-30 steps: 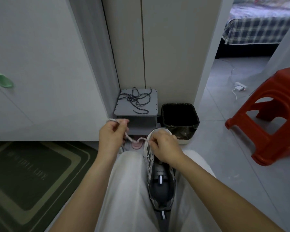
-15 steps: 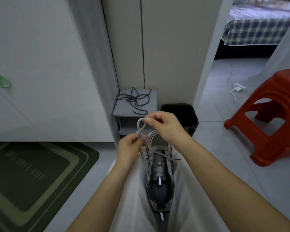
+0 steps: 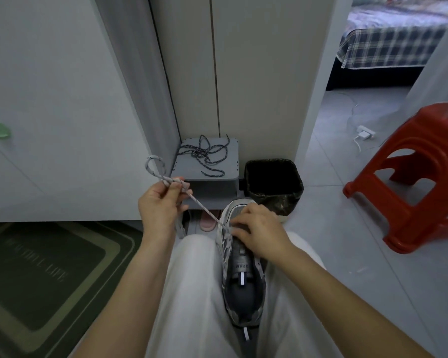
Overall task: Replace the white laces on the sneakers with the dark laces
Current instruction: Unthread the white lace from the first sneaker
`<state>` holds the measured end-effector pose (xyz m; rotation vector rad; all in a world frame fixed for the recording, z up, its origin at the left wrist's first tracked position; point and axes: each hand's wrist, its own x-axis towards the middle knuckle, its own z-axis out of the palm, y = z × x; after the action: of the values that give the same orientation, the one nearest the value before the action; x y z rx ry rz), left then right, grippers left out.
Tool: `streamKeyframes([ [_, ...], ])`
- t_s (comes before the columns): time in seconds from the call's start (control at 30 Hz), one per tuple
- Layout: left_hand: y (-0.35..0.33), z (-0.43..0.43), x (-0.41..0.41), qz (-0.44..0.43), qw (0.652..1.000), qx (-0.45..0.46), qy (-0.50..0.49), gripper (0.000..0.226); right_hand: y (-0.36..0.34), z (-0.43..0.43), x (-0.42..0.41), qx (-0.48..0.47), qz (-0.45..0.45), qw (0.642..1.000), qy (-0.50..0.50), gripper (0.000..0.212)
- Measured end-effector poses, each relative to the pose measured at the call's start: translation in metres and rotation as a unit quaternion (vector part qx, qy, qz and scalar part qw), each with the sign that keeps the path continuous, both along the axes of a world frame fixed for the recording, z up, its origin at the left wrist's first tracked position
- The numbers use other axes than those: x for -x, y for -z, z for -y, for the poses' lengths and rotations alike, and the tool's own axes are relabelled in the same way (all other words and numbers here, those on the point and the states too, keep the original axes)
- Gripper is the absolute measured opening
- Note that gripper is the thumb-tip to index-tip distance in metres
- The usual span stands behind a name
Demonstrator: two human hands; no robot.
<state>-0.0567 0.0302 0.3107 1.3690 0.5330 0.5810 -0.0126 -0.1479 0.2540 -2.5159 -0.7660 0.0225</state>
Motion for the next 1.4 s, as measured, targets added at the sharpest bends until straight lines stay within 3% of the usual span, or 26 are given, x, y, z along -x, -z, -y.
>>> streamKeyframes([
  [0.13,0.002,0.005,0.001,0.003,1.000,0.007,-0.010,0.015,0.000,-0.016,0.007,0.001,0.062,0.997,-0.033,0.019],
  [0.27,0.005,0.001,0.000,-0.008,1.000,0.004,-0.009,0.014,0.000,-0.026,0.007,0.066,0.121,0.989,-0.047,0.012],
  [0.47,0.009,-0.001,-0.002,-0.051,0.998,-0.003,0.020,0.015,-0.009,-0.038,0.004,0.045,0.044,0.998,-0.003,0.027],
  [0.57,0.010,-0.006,-0.006,-0.110,0.986,-0.076,0.095,0.012,-0.009,-0.037,-0.001,-0.028,-0.029,0.999,0.016,0.028],
  [0.73,-0.028,-0.002,-0.028,-0.105,0.929,-0.273,0.225,0.009,-0.034,-0.040,-0.029,-0.151,-0.126,0.980,0.033,0.089],
  [0.8,-0.053,0.005,-0.043,-0.078,0.923,-0.291,0.240,0.010,-0.052,-0.047,-0.043,-0.245,-0.195,0.950,-0.008,0.077],
  [0.87,-0.075,0.010,-0.061,-0.039,0.928,-0.279,0.245,0.010,-0.064,-0.056,-0.059,-0.294,-0.228,0.928,-0.030,0.042],
  [0.93,-0.092,0.010,-0.081,-0.002,0.934,-0.266,0.241,0.011,-0.069,-0.062,-0.076,-0.293,-0.204,0.934,-0.012,0.014],
  [1.1,-0.117,-0.013,-0.138,0.096,0.955,-0.245,0.140,0.016,-0.044,-0.031,-0.121,-0.153,-0.159,0.972,0.078,0.021],
  [1.23,-0.101,-0.028,-0.181,0.084,0.969,-0.222,0.067,0.017,-0.013,0.034,-0.169,-0.050,-0.165,0.956,0.237,0.021],
  [1.3,-0.081,-0.025,-0.204,0.025,0.964,-0.250,0.092,0.016,-0.015,0.052,-0.194,-0.100,-0.180,0.937,0.283,0.018],
  [1.4,-0.054,-0.003,-0.240,-0.053,0.929,-0.324,0.168,0.014,-0.042,0.058,-0.230,-0.287,-0.206,0.892,0.282,0.022],
])
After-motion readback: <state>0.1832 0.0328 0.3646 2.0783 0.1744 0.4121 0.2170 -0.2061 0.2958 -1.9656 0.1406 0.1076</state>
